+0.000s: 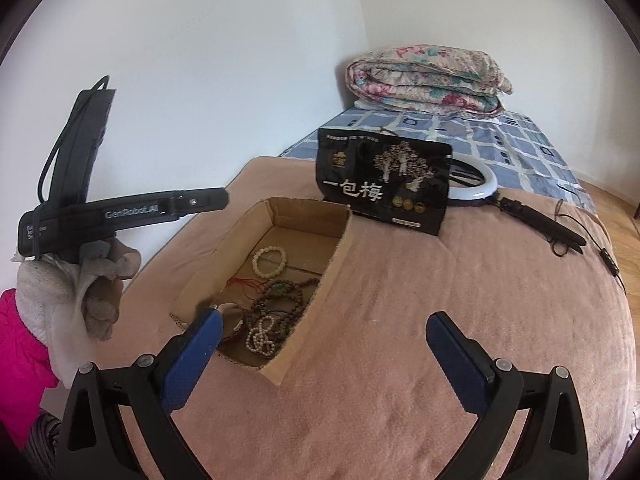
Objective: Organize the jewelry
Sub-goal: 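Move both tools back over the bed toward the loose pearl earrings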
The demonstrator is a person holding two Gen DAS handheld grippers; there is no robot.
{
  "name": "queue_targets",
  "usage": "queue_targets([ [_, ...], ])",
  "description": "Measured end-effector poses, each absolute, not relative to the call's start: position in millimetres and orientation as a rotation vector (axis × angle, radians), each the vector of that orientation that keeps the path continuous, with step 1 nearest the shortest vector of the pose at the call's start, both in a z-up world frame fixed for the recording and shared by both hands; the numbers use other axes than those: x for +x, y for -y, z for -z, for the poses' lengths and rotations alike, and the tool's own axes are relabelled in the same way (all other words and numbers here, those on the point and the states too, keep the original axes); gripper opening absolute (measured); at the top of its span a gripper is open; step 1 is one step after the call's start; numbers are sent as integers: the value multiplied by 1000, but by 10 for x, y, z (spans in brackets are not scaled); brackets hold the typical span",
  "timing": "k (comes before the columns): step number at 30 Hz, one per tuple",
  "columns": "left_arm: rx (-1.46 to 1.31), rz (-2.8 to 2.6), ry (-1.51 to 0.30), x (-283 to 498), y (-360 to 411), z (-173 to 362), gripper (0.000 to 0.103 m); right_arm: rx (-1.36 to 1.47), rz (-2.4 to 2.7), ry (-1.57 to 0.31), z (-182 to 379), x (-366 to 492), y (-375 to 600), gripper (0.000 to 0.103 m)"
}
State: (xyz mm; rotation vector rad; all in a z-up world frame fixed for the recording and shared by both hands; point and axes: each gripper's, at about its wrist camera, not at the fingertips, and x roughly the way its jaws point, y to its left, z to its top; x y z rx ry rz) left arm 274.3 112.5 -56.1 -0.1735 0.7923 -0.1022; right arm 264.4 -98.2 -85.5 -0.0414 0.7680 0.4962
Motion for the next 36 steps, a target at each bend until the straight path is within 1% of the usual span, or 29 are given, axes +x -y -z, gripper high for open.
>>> queue_targets([
  [12,-148,169,-776,2445,-776,478,62,9,-306,-700,665,2500,1822,103],
  [23,-82,284,-797,2345,-239,598,62,0,-204,-772,946,2396,2436,102],
  [28,-61,330,-832,2381,33,736,62,-29,-195,-821,1121,2307,2589,99],
  [30,-60,345,-846,2411,134,789,62,-23,-197,-845,1197,2282,2643,96],
  [32,-52,363,-854,2439,231,835,62,-11,-197,-867,1270,2259,2695,91],
  [35,-31,394,-865,2477,399,916,56,-20,-197,-889,1390,2210,2756,86],
  [36,-24,402,-870,2501,445,944,56,-25,-198,-895,1431,2194,2766,86],
])
